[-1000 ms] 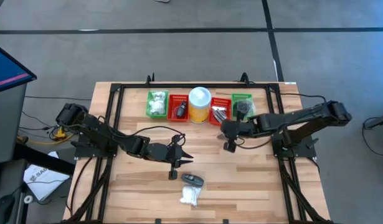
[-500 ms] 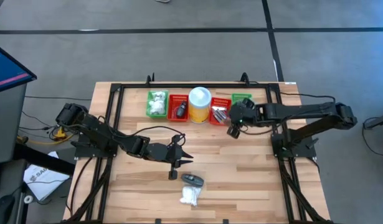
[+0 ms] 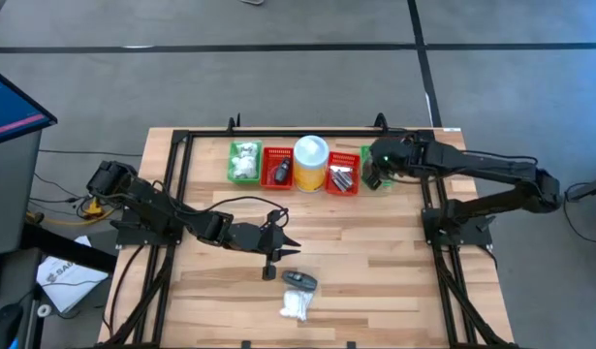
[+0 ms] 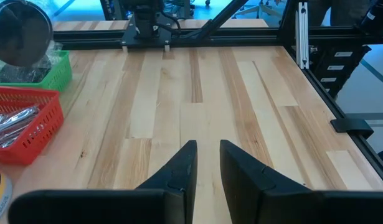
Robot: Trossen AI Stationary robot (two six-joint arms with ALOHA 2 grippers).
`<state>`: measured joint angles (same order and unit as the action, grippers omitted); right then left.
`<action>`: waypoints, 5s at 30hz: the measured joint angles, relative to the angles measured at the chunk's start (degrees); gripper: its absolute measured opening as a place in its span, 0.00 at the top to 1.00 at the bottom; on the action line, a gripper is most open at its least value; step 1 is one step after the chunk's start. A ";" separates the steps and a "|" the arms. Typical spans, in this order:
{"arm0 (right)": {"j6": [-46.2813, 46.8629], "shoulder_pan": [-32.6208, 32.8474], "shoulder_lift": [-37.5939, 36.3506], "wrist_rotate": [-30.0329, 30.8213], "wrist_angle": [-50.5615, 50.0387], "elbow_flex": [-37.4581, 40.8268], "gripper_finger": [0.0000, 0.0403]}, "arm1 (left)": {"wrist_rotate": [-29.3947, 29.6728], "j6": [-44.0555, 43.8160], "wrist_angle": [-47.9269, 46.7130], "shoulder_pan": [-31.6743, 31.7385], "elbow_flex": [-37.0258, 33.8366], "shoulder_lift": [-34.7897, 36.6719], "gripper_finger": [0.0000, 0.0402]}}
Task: Pick & Place Travel size toiletries
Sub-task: Put the black hairbrush into the right green bin, then put the black deodorant into the left red bin
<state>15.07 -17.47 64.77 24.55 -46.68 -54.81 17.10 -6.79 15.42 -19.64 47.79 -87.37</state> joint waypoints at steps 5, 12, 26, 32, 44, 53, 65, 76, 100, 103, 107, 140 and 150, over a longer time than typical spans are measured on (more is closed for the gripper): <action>-0.16 -3.46 0.74 -0.02 -0.11 0.00 1.00 | 0.00 0.00 0.00 0.00 0.00 0.00 0.85; -0.16 -8.37 2.54 -0.02 -1.01 0.00 1.00 | 0.00 0.00 0.00 0.00 0.00 0.00 0.85; -0.07 -15.74 7.18 -0.02 -0.94 0.00 1.00 | 0.00 -0.20 -0.02 0.00 0.00 0.00 0.85; -0.41 -18.01 9.48 -0.02 -0.89 0.00 1.00 | 0.00 -0.22 -0.02 0.00 0.00 0.00 0.85; -3.47 -17.95 11.43 0.59 0.27 0.02 0.94 | 0.00 -0.20 -0.04 0.00 0.00 0.00 0.85; -3.65 -17.95 11.43 1.07 0.44 0.02 0.73 | 0.00 -0.20 -0.04 0.00 0.00 0.00 0.85; -4.81 -14.23 11.26 0.99 0.46 0.02 0.64 | 0.00 -0.17 -0.07 0.00 0.00 0.00 0.85; -0.70 0.03 11.26 -4.00 0.66 0.02 0.70 | 0.00 -0.17 -0.22 0.00 0.00 0.00 0.85; 15.01 37.44 11.52 -4.21 15.03 0.02 0.66 | -2.91 -1.26 -0.18 0.00 0.00 0.00 0.85; 15.45 40.45 12.09 -4.18 17.12 0.02 0.66 | -8.07 -2.24 -0.02 -0.49 0.00 0.00 0.85; 15.54 43.59 12.57 -4.17 19.38 0.01 0.66 | -8.45 -2.47 0.10 -3.28 0.00 -0.12 0.84; 14.97 45.96 19.87 -3.91 26.12 0.04 0.66 | -1.51 -4.23 17.46 -5.23 0.00 -19.67 0.36; 14.97 45.96 19.87 -3.93 26.14 0.04 0.67 | -4.95 -5.75 21.25 -4.04 0.02 -24.25 0.35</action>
<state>30.04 28.49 84.64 20.62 -20.54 -54.76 12.16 -12.54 36.67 -23.68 47.81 -111.63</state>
